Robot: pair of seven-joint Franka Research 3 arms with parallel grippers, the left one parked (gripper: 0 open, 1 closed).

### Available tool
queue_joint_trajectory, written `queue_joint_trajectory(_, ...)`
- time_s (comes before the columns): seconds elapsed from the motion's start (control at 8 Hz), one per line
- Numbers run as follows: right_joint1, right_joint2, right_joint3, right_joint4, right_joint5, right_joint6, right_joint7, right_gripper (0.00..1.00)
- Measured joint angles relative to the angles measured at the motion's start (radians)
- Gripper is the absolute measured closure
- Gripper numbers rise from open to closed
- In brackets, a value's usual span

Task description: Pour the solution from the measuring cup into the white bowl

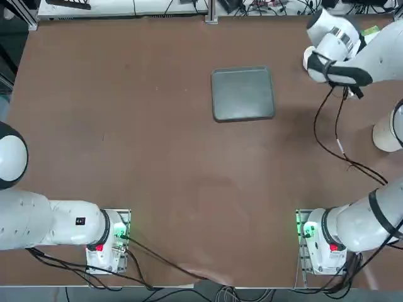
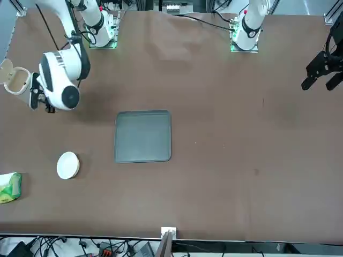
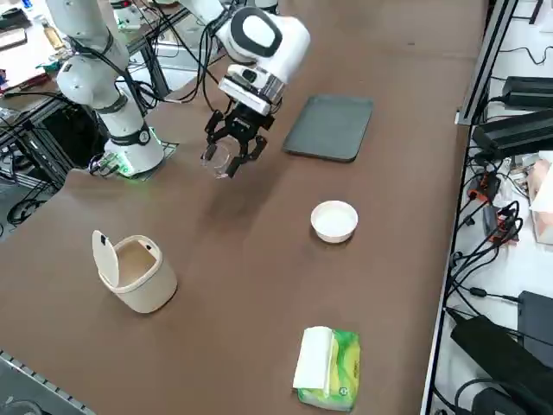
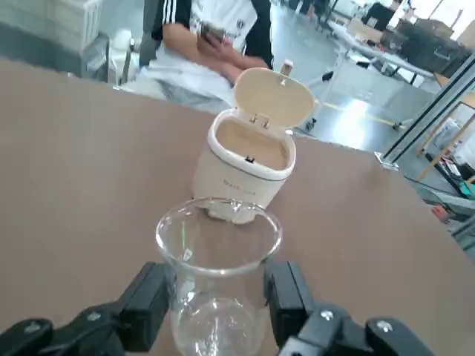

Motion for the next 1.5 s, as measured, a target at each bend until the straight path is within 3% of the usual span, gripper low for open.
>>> queue_joint_trajectory(0.25,0.01,0.016,0.001,-0.082,-0.052,0.045,0.15,0.26)
queue_joint_trajectory(0.62,0.067,0.107,0.005,-0.098,-0.075,0.063,0.347,0.26)
queue_joint_trajectory(1.0,0.085,0.191,0.007,-0.084,-0.132,0.072,0.489,0.26)
queue_joint_trajectory(1.5,0.109,0.296,0.007,0.002,-0.136,0.075,0.619,0.26)
